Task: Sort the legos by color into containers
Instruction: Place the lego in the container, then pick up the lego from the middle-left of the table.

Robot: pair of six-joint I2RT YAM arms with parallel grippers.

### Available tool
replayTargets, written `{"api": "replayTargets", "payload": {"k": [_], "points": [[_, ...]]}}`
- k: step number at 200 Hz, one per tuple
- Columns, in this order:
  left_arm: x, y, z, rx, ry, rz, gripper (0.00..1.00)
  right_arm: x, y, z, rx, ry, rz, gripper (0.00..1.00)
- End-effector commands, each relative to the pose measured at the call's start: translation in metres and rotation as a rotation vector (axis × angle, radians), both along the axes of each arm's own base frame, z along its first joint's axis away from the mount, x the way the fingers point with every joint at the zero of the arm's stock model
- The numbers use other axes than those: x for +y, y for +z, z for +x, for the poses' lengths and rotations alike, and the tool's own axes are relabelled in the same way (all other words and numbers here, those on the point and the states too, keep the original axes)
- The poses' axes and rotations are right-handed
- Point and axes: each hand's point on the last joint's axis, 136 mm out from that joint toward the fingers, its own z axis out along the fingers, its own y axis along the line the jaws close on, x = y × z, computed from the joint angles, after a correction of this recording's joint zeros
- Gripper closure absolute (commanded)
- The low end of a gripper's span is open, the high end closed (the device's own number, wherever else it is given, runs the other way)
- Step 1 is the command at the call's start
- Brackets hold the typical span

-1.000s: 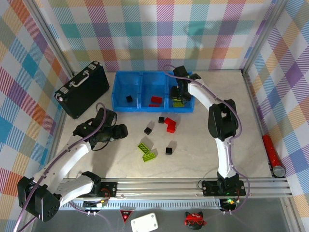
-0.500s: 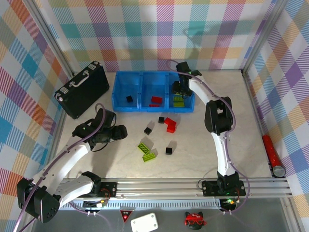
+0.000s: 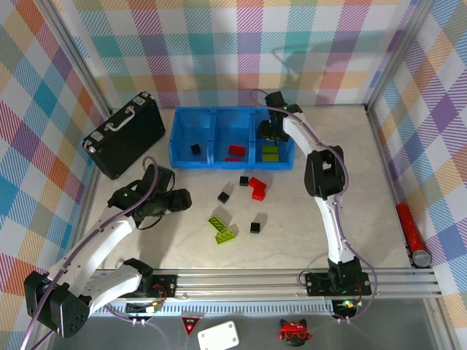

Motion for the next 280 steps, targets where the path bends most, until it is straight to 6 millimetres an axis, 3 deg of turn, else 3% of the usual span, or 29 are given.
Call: {"api": "replayTargets", "payload": {"k": [1,40,78,148,185,208,244,280], "points": [[0.01,-0.001,-0.005,0.015,0.03,0.019,0.3,-0.008,-0.002,-0.001,0.016,0.013,-0.038,0.3],[0.007,0.0,-0.002,0.013,0.023,0.011,0.3,-0.014,0.002,-0.004,0.015,0.034,-0.075,0.26],[0.004,-0.002,0.0,0.017,0.017,0.001,0.3,-0.015,0.019,-0.004,-0.01,0.045,-0.08,0.24],[-0.004,-0.012,0.0,0.046,-0.004,-0.024,0.3,-0.007,0.103,-0.018,-0.11,0.058,0.012,0.24],[-0.012,-0.017,0.002,0.067,-0.014,-0.049,0.3,-0.007,0.145,-0.044,-0.152,0.067,0.068,0.24],[-0.017,-0.022,0.002,0.08,-0.023,-0.05,0.31,-0.009,0.159,-0.066,-0.167,0.07,0.097,0.24],[-0.03,-0.028,0.003,0.096,-0.043,-0.038,0.31,-0.011,0.164,-0.105,-0.148,0.07,0.149,0.25],[-0.052,-0.04,0.004,0.127,-0.069,-0.009,0.3,-0.016,0.151,-0.144,-0.11,0.058,0.175,0.25]]}}
